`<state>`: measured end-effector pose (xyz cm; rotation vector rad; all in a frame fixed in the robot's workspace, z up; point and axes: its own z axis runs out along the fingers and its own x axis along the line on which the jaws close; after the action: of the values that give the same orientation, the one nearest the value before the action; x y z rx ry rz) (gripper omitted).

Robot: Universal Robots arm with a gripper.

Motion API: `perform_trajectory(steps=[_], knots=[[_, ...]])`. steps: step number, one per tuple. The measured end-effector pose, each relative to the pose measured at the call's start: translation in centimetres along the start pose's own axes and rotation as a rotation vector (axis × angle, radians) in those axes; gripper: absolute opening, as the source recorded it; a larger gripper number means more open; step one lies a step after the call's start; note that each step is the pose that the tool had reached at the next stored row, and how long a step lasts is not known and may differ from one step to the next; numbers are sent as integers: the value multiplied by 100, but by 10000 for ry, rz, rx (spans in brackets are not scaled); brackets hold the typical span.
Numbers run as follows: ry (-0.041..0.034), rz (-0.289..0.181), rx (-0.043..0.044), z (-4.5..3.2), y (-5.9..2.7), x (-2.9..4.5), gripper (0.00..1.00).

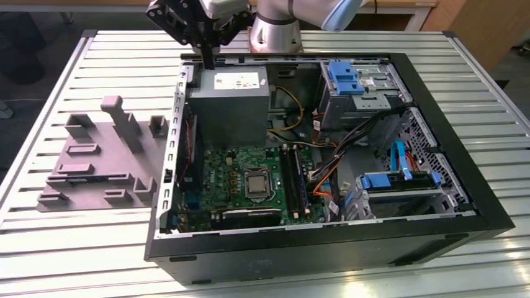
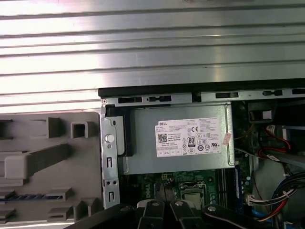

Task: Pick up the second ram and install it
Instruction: 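Reach for the second ram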

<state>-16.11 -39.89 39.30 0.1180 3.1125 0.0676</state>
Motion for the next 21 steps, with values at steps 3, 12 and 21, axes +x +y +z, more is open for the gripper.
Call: perform_trajectory(steps=[3,12,21], knots=[[0,0,0,0,-1,9,11],[0,0,0,-1,-3,38,11],[0,0,0,-1,-5,61,11]])
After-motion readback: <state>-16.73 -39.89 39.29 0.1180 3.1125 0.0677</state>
